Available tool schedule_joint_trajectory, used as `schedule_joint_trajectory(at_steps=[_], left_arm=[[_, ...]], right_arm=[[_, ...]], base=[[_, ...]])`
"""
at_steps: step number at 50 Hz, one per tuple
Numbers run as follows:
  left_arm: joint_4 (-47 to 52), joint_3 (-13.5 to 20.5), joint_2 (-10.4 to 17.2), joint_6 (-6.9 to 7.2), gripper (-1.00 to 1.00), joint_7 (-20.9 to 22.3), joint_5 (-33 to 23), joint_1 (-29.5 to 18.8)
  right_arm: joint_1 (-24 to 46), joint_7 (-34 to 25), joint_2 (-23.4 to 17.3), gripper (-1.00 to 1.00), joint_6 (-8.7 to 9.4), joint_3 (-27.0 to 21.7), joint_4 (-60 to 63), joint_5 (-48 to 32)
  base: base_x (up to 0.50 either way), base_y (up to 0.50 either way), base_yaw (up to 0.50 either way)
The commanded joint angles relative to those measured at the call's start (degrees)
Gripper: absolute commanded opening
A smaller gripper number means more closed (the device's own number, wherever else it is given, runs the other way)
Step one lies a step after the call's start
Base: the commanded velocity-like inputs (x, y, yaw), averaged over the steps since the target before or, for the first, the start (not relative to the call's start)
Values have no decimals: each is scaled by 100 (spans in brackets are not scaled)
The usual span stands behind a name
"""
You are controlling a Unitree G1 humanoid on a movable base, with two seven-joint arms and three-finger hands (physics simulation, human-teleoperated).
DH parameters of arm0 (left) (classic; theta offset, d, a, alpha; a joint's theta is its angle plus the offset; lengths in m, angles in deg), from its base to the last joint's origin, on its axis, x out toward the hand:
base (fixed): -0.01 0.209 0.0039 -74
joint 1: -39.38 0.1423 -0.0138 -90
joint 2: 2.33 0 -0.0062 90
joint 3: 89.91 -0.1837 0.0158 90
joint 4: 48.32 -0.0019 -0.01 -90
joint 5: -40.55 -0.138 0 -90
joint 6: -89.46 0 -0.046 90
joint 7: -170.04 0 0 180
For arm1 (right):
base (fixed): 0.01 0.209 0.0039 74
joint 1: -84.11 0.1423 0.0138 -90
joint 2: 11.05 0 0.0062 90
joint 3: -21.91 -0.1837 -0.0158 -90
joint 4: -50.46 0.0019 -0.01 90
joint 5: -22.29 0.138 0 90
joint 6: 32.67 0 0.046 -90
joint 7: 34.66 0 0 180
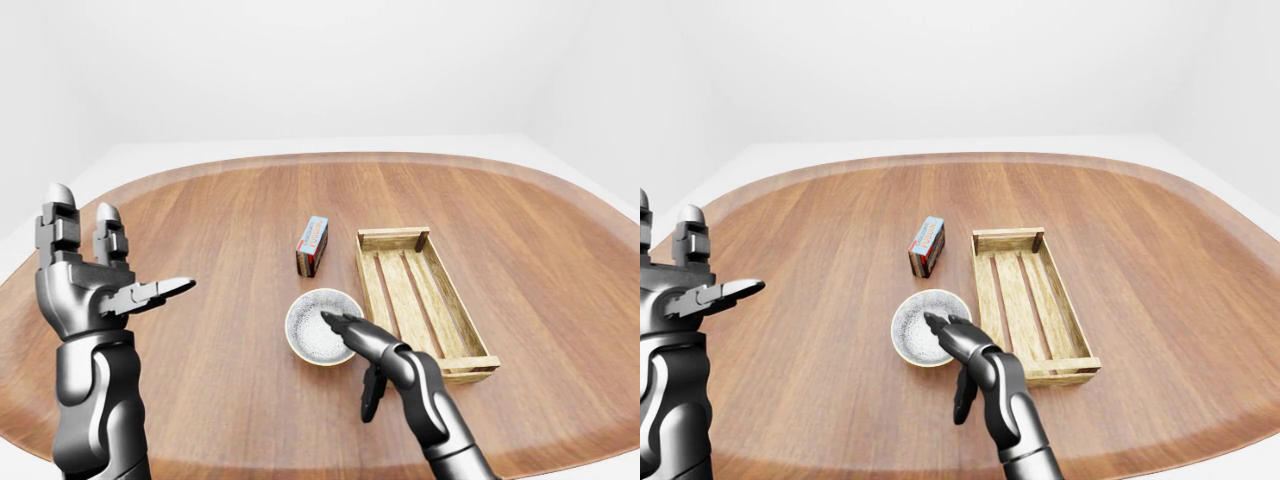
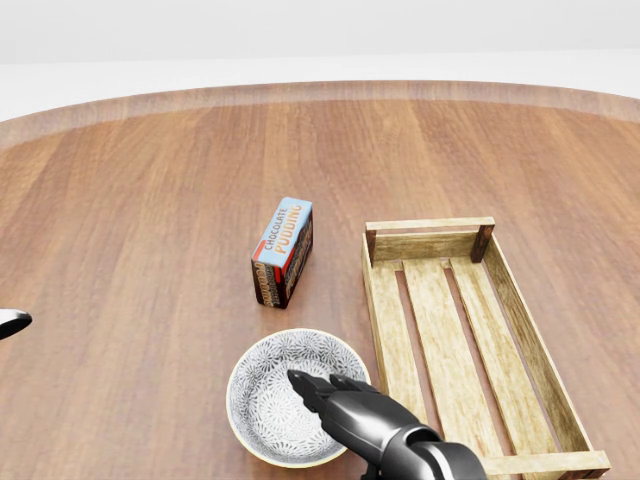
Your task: Pick up the bowl on the left and put it in the tray.
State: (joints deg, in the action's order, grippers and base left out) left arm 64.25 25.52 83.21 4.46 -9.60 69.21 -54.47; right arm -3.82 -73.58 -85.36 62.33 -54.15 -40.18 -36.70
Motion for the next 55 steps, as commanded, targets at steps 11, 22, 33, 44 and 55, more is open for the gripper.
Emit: schedule_joint_trajectory(at_steps=[11, 22, 33, 44, 55], left_arm=[[-16, -25, -11, 0, 100, 7, -21, 1], [5, 0, 3, 0, 100, -13, 7, -7], [-94, -12, 19, 0, 100, 0, -2, -44], [-49, -12, 22, 0, 100, -26, 17, -34], [-16, 29, 36, 0, 100, -31, 61, -34]], right_arm=[[331, -108, 85, 100, 0, -14, -146, -477], [424, -108, 146, 100, 0, -65, -286, -550], [624, -108, 199, 100, 0, -102, -434, -649], [703, -108, 274, 100, 0, -49, -599, -773], [868, -108, 336, 100, 0, -111, -927, -681]], base=[[0, 0, 0], [0, 0, 0], [0, 0, 0], [0, 0, 0], [0, 0, 0]])
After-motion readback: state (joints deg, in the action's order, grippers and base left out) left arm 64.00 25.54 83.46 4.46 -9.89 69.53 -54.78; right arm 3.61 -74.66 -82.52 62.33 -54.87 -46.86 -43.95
